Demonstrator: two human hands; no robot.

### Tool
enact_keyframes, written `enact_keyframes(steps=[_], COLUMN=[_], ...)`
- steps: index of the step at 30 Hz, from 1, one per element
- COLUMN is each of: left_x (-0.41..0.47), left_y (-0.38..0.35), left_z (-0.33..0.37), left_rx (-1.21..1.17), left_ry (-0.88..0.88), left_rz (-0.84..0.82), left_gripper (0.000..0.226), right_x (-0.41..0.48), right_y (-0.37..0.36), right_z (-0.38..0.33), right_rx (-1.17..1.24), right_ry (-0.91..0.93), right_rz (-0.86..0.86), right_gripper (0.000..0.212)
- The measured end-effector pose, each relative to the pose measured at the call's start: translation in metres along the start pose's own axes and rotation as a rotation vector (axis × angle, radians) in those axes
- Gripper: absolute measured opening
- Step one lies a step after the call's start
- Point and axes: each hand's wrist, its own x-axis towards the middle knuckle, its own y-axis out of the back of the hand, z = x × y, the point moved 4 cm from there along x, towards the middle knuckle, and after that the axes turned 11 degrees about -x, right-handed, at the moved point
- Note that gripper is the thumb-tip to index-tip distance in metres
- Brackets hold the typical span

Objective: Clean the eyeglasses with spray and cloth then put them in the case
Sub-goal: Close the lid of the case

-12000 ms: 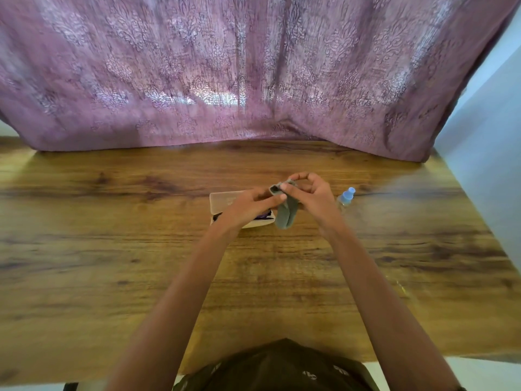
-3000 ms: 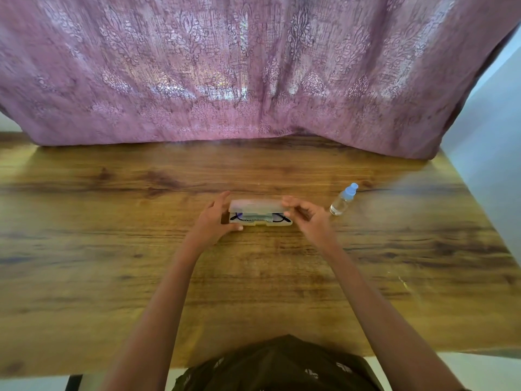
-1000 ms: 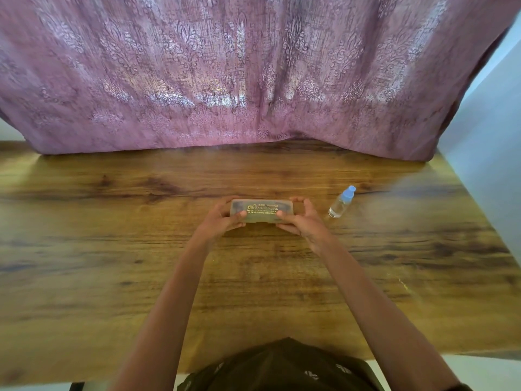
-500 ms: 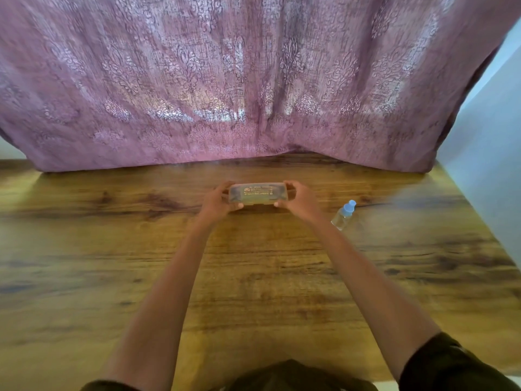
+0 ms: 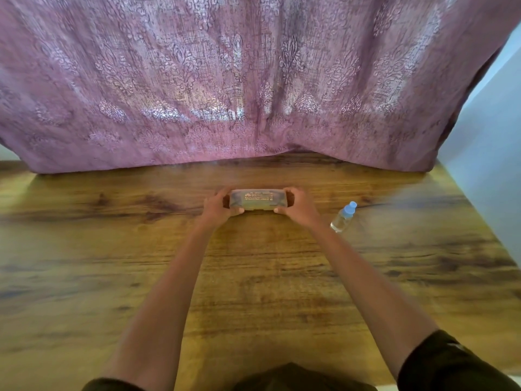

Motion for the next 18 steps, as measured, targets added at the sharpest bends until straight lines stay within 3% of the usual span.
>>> enact_keyframes(steps=[6, 12, 18], left_x=[-0.003, -0.005, -0.006], left_y=[-0.001, 0.000, -0.002], left_z=[-0.001, -0.007, -0.007], left_rx=[0.032, -0.048, -0.116], left_ry=[-0.014, 0.009, 0.012], left_rz=[0.013, 0.022, 0.062], left_gripper=[0.086, 0.087, 0.078], right_x=[-0.011, -0.038, -0.072], right_y=[0.011, 0.058, 0.083], right_z=[-0.007, -0.010, 0.027], right_rx=[-0.152, -0.419, -0.237], right_ry=[0.060, 0.199, 0.067], right_rz=[0.021, 0.471, 0.657], right_gripper=[0.081, 0.041, 0.041])
